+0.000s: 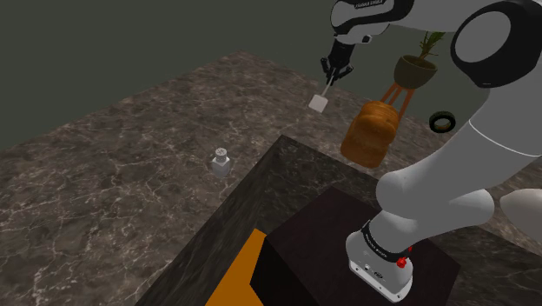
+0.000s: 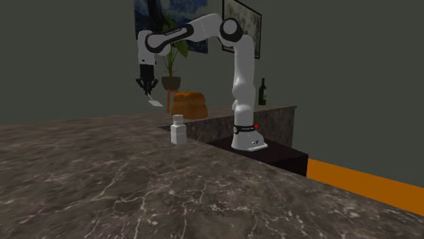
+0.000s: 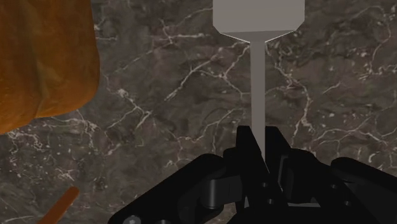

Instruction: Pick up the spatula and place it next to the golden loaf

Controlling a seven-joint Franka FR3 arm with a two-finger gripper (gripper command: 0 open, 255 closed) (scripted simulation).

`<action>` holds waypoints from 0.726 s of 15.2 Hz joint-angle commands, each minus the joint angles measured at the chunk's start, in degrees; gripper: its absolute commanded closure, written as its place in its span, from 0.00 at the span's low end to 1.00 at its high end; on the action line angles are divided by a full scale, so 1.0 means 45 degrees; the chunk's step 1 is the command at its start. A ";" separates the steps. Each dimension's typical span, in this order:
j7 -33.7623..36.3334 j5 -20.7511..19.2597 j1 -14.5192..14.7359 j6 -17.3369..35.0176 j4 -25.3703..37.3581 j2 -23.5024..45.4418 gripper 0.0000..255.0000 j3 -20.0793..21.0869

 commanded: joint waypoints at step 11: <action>0.0230 -0.0262 0.0016 0.1951 -0.1430 0.0551 1.00 -0.0015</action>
